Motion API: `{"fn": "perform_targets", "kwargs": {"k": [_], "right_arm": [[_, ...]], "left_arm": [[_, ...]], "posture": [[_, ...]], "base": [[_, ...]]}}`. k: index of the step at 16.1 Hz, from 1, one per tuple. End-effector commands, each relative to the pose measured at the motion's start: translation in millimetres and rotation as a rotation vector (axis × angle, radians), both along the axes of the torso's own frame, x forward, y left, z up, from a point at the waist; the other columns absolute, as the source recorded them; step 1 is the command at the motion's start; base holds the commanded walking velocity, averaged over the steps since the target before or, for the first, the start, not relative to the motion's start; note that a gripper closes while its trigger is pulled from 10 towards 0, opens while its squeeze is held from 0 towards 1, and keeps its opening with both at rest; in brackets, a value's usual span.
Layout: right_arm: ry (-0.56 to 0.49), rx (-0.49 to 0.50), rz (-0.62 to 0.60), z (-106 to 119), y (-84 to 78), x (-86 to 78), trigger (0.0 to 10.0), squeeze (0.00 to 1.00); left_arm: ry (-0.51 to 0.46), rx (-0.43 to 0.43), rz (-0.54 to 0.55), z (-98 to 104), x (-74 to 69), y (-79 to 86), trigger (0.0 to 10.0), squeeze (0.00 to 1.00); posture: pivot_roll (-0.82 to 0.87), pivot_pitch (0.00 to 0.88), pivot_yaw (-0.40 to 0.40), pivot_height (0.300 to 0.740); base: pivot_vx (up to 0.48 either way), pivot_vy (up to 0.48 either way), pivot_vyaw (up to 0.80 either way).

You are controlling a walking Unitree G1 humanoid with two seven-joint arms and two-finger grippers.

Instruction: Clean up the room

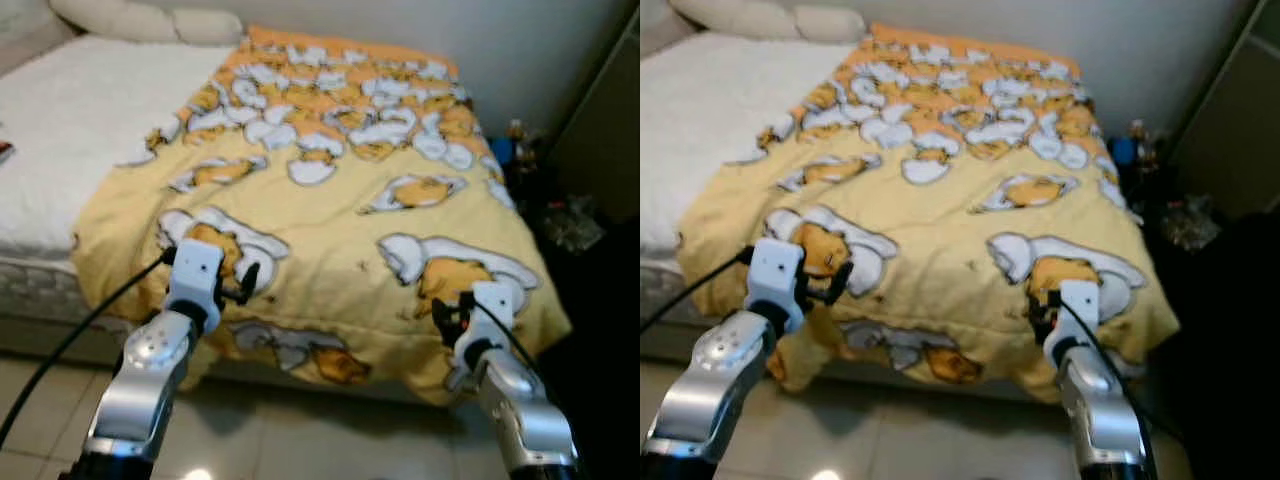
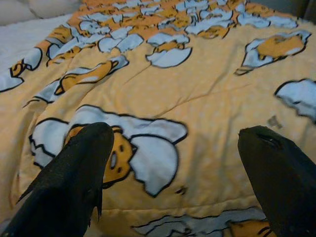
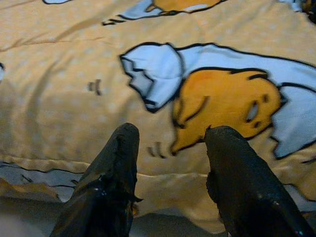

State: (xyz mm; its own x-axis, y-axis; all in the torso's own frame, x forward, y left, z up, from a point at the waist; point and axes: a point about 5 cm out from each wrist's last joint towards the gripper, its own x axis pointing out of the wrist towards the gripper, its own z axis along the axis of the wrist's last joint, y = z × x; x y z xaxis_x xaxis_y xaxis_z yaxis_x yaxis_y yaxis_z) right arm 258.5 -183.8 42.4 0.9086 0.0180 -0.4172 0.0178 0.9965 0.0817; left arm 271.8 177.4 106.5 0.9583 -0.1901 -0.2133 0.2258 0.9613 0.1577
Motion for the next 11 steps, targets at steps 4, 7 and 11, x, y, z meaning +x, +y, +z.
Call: {"fn": "perform_targets", "kwargs": {"k": [4, 7, 11], "right_arm": [[-0.006, -0.008, -0.039, 2.7, -7.9, 1.7, 10.0, 0.00], [0.002, 0.001, -0.051, 2.0, -8.8, 1.8, 10.0, 0.00], [0.009, 0.014, -0.063, 2.3, -8.9, 1.9, 10.0, 0.00]], "left_arm": [[-0.015, 0.000, -0.028, 3.2, 5.5, -5.7, 10.0, 0.00], [-0.015, 0.000, -0.035, 3.2, 7.1, -7.7, 10.0, 0.00], [0.003, -0.027, -0.039, 1.9, 8.6, -8.9, 10.0, 0.00]], "posture": [[0.02, 0.000, -0.004, 0.740], [0.02, 0.000, -0.003, 0.740], [0.01, 0.000, 0.000, 0.740]], "base": [[0.000, -0.480, 0.00], [0.000, -0.480, 0.00], [0.000, 0.000, -0.78]]}}
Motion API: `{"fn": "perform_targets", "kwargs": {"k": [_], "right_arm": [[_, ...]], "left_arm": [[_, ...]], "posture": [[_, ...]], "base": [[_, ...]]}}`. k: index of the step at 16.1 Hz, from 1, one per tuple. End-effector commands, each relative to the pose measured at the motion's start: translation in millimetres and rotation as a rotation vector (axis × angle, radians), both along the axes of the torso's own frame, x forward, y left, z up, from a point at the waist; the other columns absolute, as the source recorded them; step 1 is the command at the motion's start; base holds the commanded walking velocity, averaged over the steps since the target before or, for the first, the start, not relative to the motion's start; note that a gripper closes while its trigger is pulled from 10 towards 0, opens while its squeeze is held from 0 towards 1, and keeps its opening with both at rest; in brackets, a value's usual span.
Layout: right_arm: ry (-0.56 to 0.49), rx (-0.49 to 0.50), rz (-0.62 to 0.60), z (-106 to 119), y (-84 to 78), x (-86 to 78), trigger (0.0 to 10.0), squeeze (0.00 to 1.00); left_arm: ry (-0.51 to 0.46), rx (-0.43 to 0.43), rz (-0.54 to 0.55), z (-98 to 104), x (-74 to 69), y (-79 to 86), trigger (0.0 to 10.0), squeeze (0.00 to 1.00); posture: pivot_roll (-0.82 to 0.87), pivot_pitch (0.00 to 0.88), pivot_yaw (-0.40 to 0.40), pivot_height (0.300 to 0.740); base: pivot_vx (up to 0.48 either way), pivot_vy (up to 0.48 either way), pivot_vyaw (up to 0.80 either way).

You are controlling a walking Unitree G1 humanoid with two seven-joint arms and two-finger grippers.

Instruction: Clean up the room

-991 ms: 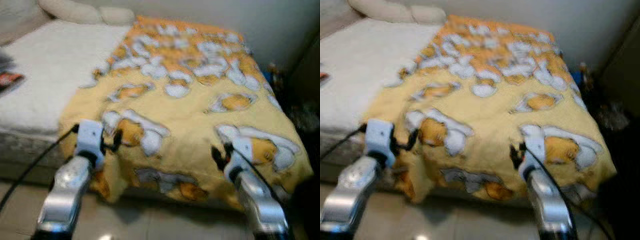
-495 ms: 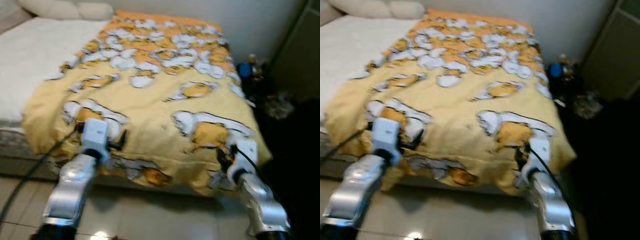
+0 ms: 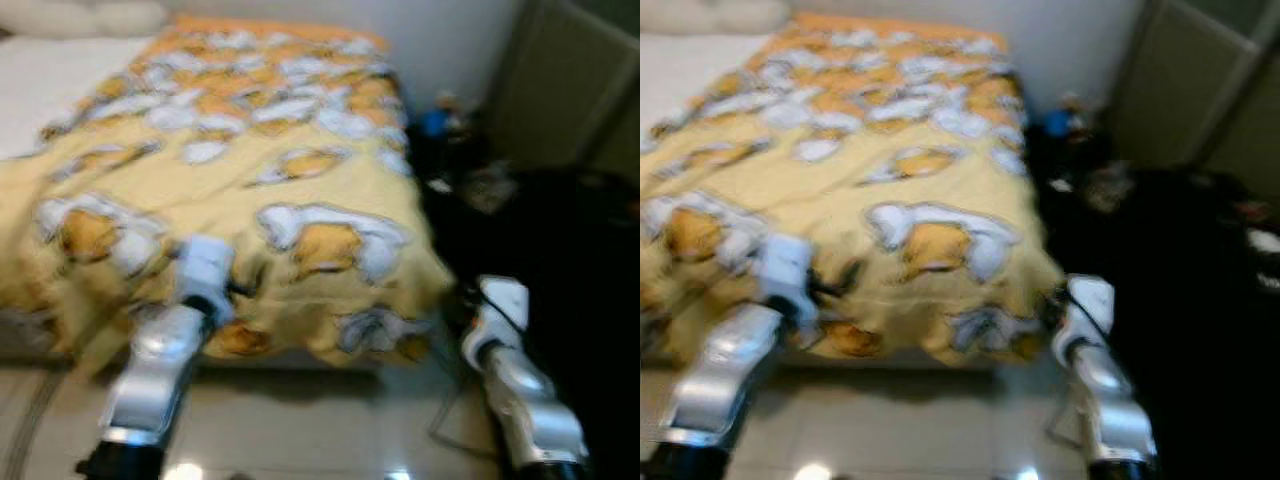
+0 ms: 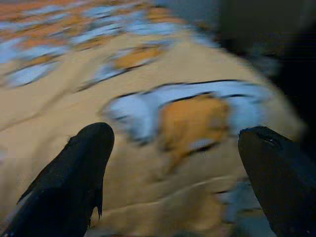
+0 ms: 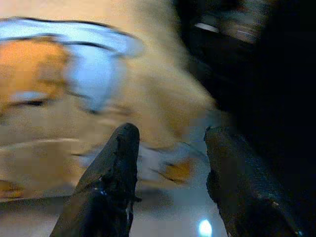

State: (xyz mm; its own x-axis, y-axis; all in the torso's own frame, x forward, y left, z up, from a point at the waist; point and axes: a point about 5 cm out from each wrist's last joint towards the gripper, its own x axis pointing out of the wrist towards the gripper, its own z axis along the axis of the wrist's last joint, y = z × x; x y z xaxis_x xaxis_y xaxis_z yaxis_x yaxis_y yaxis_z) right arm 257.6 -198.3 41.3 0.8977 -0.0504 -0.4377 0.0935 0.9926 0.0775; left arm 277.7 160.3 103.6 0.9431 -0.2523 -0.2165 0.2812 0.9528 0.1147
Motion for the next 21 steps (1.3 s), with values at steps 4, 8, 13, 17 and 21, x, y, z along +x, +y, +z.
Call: {"fn": "perform_targets", "kwargs": {"k": [4, 8, 13, 17, 21], "right_arm": [[-0.001, 0.008, 0.000, 2.7, 3.8, 1.8, 10.0, 0.00], [0.005, 0.011, 0.005, 3.7, 6.7, 1.6, 10.0, 0.00], [0.015, 0.015, 0.018, 3.4, 10.0, -0.1, 10.0, 0.00], [0.022, 0.019, 0.027, 2.7, 12.9, -0.1, 10.0, 0.00], [0.035, 0.050, 0.028, -0.9, 15.2, -3.2, 10.0, 0.00]], "left_arm": [[-0.001, 0.012, 0.007, 3.4, 3.2, 5.1, 10.0, 0.00], [-0.030, -0.003, 0.024, 5.8, 7.8, 5.0, 10.0, 0.00], [-0.025, -0.037, -0.016, 4.6, 5.3, -1.6, 10.0, 0.00], [-0.018, -0.041, -0.017, 3.4, 3.6, 0.7, 10.0, 0.00], [0.010, -0.031, -0.063, -1.2, -0.6, -1.6, 10.0, 0.00]], "posture": [[0.01, 0.000, -0.006, 0.740], [0.01, 0.000, -0.014, 0.740], [0.01, 0.000, -0.023, 0.740], [0.01, 0.000, -0.025, 0.740], [0.01, 0.000, -0.017, 0.740]], "base": [[0.000, 0.000, -0.78], [0.000, 0.000, -0.78], [0.111, 0.000, -0.78], [0.349, 0.000, -0.78], [0.090, 0.000, -0.16]]}}
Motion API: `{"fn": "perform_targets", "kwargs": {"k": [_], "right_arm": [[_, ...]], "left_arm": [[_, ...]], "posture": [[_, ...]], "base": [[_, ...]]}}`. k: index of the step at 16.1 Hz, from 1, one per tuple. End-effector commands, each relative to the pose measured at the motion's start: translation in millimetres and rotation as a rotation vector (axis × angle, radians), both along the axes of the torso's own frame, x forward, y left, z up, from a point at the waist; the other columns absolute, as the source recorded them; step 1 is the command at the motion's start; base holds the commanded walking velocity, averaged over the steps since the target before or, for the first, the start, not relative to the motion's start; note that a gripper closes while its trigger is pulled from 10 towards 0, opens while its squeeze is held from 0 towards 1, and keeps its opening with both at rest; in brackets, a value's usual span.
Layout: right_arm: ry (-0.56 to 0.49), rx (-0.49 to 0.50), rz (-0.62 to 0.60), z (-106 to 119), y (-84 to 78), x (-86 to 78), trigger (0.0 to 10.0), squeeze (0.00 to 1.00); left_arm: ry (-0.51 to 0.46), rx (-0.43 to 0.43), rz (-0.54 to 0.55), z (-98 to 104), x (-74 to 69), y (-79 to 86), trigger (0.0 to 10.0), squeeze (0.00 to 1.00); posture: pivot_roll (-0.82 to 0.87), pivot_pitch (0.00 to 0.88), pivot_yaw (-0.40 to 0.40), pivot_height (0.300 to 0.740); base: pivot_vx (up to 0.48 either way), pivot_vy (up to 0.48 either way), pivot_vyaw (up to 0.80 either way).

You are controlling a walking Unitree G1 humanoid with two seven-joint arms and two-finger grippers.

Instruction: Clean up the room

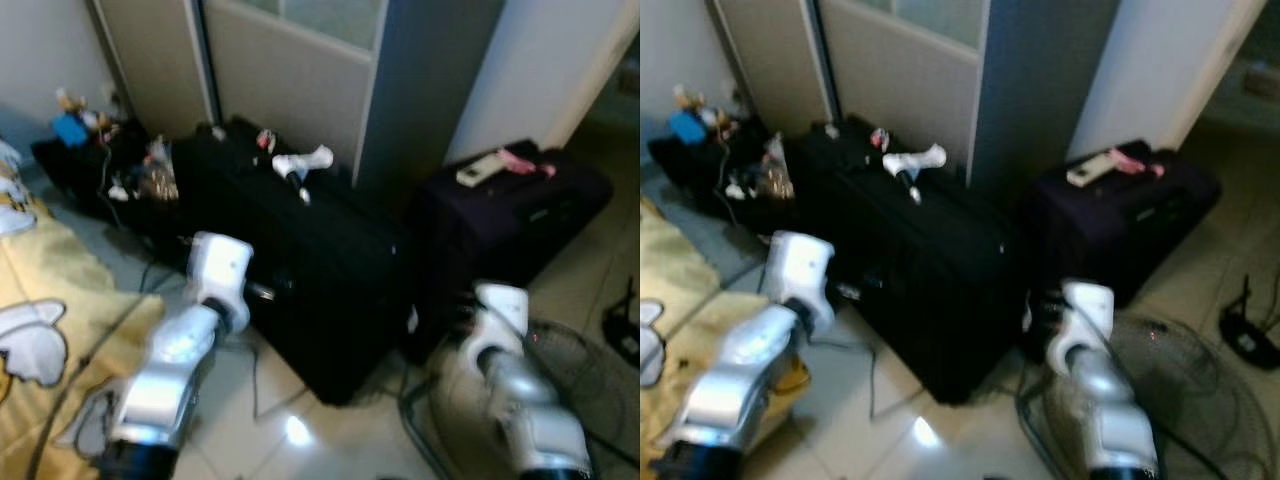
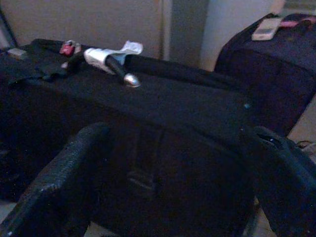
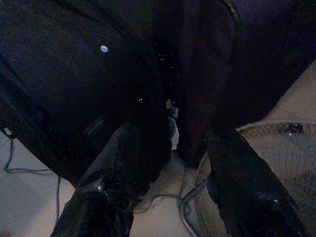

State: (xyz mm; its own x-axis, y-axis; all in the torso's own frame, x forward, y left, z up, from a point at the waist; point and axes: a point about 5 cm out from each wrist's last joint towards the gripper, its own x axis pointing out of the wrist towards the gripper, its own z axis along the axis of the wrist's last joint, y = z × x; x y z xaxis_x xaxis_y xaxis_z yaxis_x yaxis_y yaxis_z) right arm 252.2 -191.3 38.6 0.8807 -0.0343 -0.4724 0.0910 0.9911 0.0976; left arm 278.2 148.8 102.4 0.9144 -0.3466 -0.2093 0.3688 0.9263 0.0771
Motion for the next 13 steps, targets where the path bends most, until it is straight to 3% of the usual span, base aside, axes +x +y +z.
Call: {"fn": "perform_targets", "kwargs": {"k": [1, 4, 13], "right_arm": [[0.009, 0.037, 0.000, -1.7, 6.7, -0.2, 10.0, 0.00], [0.021, 0.037, -0.091, -3.2, -3.5, 3.6, 10.0, 0.00], [0.031, 0.058, -0.099, -4.3, -3.2, 4.3, 10.0, 0.00]], "left_arm": [[0.029, 0.027, 0.019, -5.3, -2.9, 10.4, 10.0, 0.00], [0.040, 0.040, 0.032, -6.2, 0.4, 14.9, 10.0, 0.00], [0.040, 0.040, 0.032, -6.0, 1.3, 15.0, 10.0, 0.00]], "posture": [[0.01, 0.000, -0.018, 0.740], [0.01, 0.000, -0.016, 0.740], [0.01, 0.000, -0.014, 0.740]], "base": [[0.000, 0.000, 0.00], [0.000, 0.000, 0.00], [0.000, 0.000, 0.00]]}}
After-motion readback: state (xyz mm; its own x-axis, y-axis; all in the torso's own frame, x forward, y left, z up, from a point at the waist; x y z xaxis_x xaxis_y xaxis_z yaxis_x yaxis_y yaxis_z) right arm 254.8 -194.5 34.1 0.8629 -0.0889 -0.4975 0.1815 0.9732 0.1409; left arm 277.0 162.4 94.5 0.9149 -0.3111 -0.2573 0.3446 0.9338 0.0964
